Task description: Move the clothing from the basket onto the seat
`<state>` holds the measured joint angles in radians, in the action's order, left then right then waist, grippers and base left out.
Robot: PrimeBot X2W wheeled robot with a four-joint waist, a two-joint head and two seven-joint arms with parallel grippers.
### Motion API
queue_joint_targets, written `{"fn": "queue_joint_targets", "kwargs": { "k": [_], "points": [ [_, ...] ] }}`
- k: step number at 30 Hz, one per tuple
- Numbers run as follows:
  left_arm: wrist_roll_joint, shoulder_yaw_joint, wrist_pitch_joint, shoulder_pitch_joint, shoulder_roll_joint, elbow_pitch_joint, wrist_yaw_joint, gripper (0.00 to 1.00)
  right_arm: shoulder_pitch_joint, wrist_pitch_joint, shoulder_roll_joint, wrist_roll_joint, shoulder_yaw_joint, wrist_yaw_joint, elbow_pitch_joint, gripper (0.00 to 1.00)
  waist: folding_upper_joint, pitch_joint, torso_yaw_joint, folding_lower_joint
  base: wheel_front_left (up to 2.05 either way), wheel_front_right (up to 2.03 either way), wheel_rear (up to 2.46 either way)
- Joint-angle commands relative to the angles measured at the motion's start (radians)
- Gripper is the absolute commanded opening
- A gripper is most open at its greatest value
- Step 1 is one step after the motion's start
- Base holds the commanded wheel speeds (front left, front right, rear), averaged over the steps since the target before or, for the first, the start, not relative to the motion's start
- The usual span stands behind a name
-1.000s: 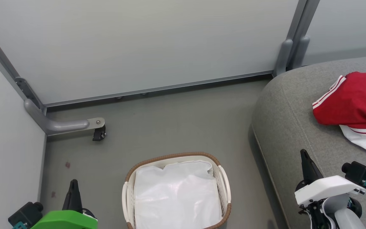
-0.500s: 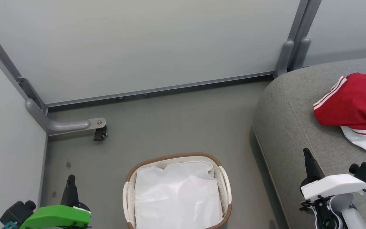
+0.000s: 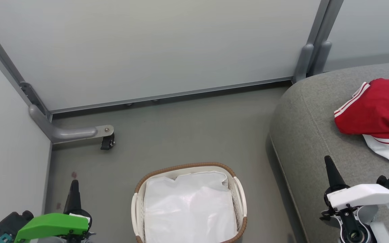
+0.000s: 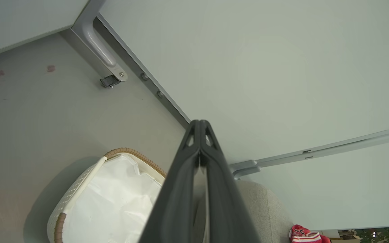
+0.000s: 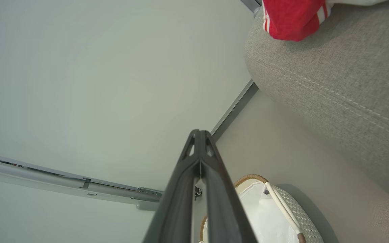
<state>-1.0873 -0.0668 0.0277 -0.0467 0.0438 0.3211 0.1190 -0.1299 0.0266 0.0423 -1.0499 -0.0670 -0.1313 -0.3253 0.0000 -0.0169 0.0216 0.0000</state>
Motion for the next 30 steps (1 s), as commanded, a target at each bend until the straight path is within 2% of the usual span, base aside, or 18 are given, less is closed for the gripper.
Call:
{"fn": "queue_joint_targets", "kwargs": {
  "k": [1,30],
  "points": [
    [-0.030,-0.007,-0.007,-0.026,0.007,-0.016,0.005,0.00,0.003,-0.006,0.007,-0.029,-0.005,0.000,0.016,0.00,0.0000,0.000,0.000,0.0000,0.00,0.00,0.00],
    [-0.287,-0.029,-0.079,-0.050,0.008,-0.049,0.010,0.00,0.015,-0.078,0.009,-0.307,-0.028,0.001,0.052,0.00,0.0000,0.006,-0.010,0.0000,0.00,0.00,0.00]
  ]
}}
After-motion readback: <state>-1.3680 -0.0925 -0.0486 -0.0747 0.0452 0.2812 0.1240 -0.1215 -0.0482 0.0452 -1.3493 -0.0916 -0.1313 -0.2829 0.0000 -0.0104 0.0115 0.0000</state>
